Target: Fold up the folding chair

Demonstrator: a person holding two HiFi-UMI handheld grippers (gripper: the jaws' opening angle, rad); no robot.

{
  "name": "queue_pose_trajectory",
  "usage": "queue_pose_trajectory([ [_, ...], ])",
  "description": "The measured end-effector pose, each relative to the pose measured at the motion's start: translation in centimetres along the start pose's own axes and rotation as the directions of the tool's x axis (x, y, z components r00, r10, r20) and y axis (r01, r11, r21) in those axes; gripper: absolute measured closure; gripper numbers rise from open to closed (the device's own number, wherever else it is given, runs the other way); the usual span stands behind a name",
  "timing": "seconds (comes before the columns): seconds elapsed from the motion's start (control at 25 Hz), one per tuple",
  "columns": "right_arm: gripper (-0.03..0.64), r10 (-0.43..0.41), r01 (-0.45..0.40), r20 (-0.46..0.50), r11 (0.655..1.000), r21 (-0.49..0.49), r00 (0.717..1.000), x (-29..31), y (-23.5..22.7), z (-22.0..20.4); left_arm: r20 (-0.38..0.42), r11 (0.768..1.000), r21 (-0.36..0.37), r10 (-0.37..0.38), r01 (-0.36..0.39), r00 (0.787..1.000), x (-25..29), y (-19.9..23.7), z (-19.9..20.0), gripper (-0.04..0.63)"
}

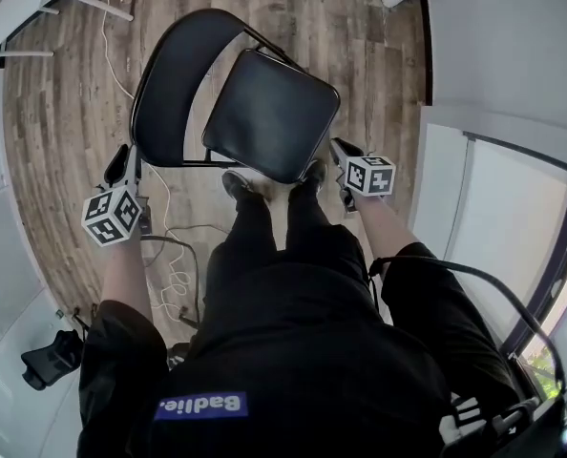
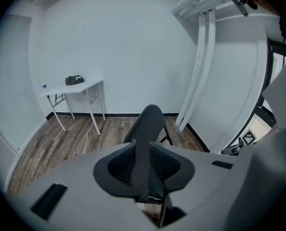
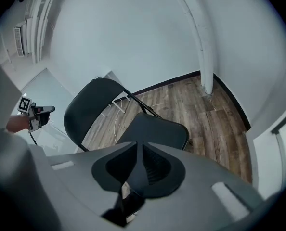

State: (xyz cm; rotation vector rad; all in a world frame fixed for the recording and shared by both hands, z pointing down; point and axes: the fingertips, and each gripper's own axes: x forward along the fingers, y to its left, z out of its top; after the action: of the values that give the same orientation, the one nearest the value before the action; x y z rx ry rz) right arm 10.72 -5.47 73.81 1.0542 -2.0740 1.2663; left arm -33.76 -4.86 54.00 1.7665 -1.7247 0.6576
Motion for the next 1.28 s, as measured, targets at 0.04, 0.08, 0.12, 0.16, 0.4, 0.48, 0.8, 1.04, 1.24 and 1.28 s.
queue_pose_trajectory([
  [0.04, 0.58, -0.005, 0.005, -0.006, 1.0, 0.005, 1.0, 0.5, -0.3, -0.4, -0.004, 1.0, -0.001, 0.004, -0.004, 1.0, 0.5, 0.2, -0.3, 0.521],
  [0.08, 0.573, -0.011, 0.011, -0.011, 1.0, 0.011, 1.0, 1.0, -0.5, -0.8, -0.006, 1.0, -0.004, 0.007, -0.007, 1.0, 1.0, 0.5, -0.6, 0.514],
  [0.12, 0.565, -0.016, 0.016, -0.014, 1.0, 0.022, 1.0, 1.6, -0.7, -1.3, -0.007, 1.0, -0.007, 0.01, -0.01, 1.0, 1.3, 0.8, -0.9, 0.504],
  [0.16, 0.552, -0.02, 0.021, -0.015, 0.999, 0.036, 1.0, 2.1, -0.8, -1.8, -0.01, 1.0, -0.007, 0.01, -0.01, 1.0, 1.7, 1.2, -1.1, 0.49],
  [0.4, 0.498, -0.069, 0.068, -0.001, 0.987, 0.146, 0.998, 5.0, -3.3, -4.0, -0.025, 0.999, 0.035, 0.012, -0.011, 1.0, 3.5, 2.8, -1.9, 0.43],
  [0.48, 0.486, -0.085, 0.084, -0.003, 0.979, 0.188, 0.996, 5.6, -4.6, -4.9, -0.019, 0.999, 0.045, 0.008, -0.007, 1.0, 3.9, 3.1, -1.9, 0.423],
  [0.8, 0.383, -0.062, 0.06, -0.007, 0.922, 0.383, 0.998, 10.2, -10.8, -7.7, -0.017, 0.99, 0.107, -0.086, 0.087, 0.996, 7.7, 2.0, -1.3, 0.394],
  [1.04, 0.344, -0.025, 0.011, 0.024, 0.891, 0.454, 0.999, 13.2, -14.0, -8.2, -0.027, 0.986, 0.136, -0.093, 0.095, 0.995, 9.6, 1.5, -1.8, 0.39],
  [1.24, 0.306, -0.008, -0.007, 0.03, 0.871, 0.491, 1.0, 15.7, -16.9, -9.1, -0.067, 0.979, 0.174, -0.101, 0.111, 0.993, 11.3, 1.2, -2.8, 0.39],
  [1.28, 0.302, -0.001, -0.016, 0.034, 0.867, 0.498, 0.999, 16.2, -17.4, -9.2, -0.065, 0.978, 0.173, -0.102, 0.112, 0.993, 11.7, 1.0, -2.9, 0.39],
])
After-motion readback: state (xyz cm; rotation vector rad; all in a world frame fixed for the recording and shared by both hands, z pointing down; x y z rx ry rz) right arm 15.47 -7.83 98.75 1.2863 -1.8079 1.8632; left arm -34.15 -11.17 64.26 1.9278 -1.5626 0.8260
